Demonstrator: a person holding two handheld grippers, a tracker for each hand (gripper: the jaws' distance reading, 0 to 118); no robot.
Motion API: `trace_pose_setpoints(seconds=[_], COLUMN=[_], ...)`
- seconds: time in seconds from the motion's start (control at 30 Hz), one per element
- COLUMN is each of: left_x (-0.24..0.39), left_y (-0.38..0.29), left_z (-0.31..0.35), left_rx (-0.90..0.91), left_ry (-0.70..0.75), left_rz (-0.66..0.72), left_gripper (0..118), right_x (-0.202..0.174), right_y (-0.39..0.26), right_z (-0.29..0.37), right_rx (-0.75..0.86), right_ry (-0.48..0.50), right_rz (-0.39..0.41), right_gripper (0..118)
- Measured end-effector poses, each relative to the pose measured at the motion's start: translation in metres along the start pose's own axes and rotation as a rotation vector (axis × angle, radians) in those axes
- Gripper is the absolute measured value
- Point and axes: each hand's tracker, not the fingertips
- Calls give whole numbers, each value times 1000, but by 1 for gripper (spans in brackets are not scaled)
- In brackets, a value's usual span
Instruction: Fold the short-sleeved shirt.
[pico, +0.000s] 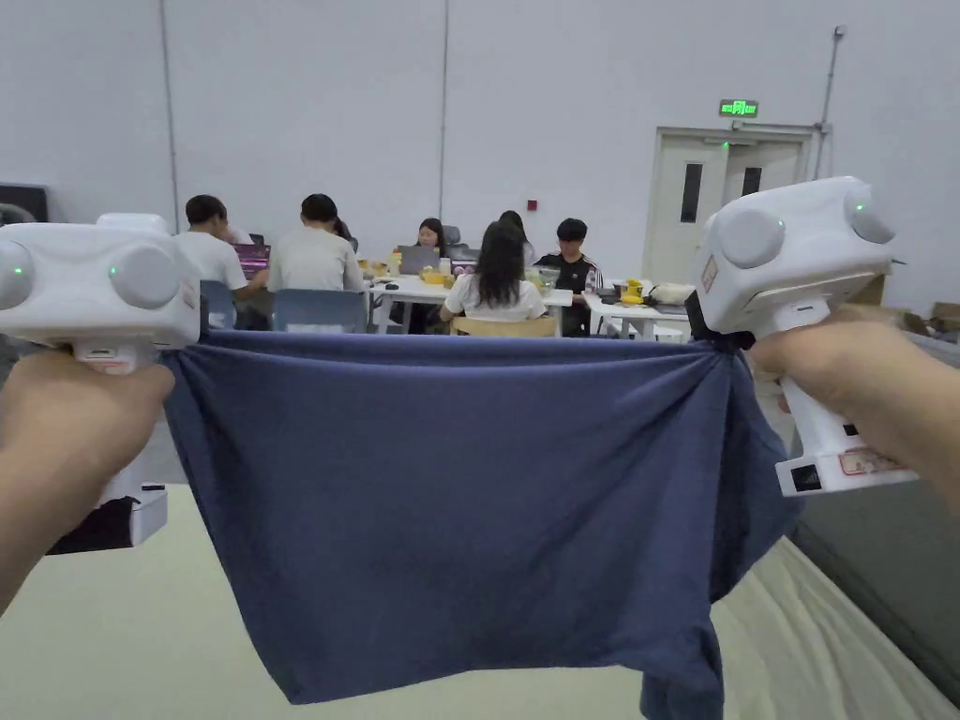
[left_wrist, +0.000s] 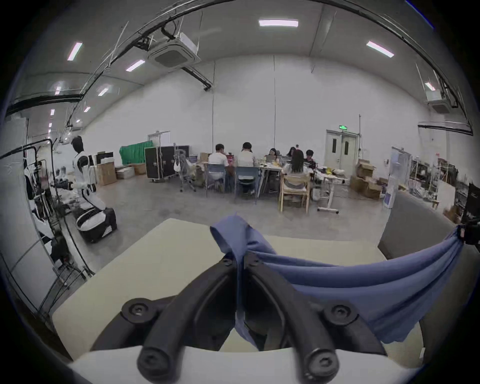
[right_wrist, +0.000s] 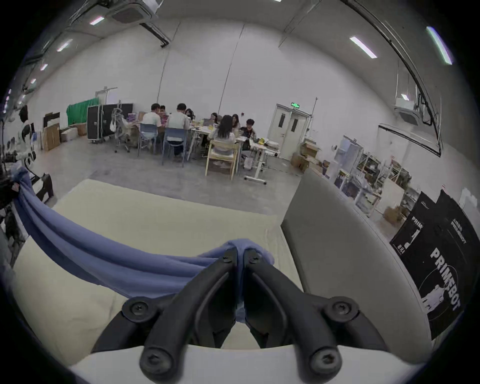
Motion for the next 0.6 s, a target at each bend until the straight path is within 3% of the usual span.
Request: trace_pose_setpoints(seconds=[0.1, 0.17, 0.27, 0.37, 0.43, 0.53, 0.6], left_x=[-3, -2, -5, -12, -15, -28, -41], left_y=[-24, -53, -110, -169, -212, -284, -327], left_z=[-11, -22, -35, -37, -29, 4, 31], left_rx=[-42, -88, -191, -303, -349, -426, -509], left_ry=[-18, -1, -19, -40, -51, -95, -130], left_rz=[12, -51, -62, -49, -118, -134, -110], left_gripper=[2, 2, 2, 2, 2, 2, 2], right_x=[-6, -13, -29, -40, -46, -62, -63], right_y=[-17, -42, -94, -156, -207, -290, -344], right_z=[-16, -32, -61, -79, -79, -71, -50], right_rx=[-18, -36, -116, -196, -218, -265, -290], right_ry=[21, 67, 87, 109, 116, 67, 98], right_rz=[-20, -28, -18, -64, -77, 17, 11], right_gripper=[5, 5, 5, 5, 5, 5, 5])
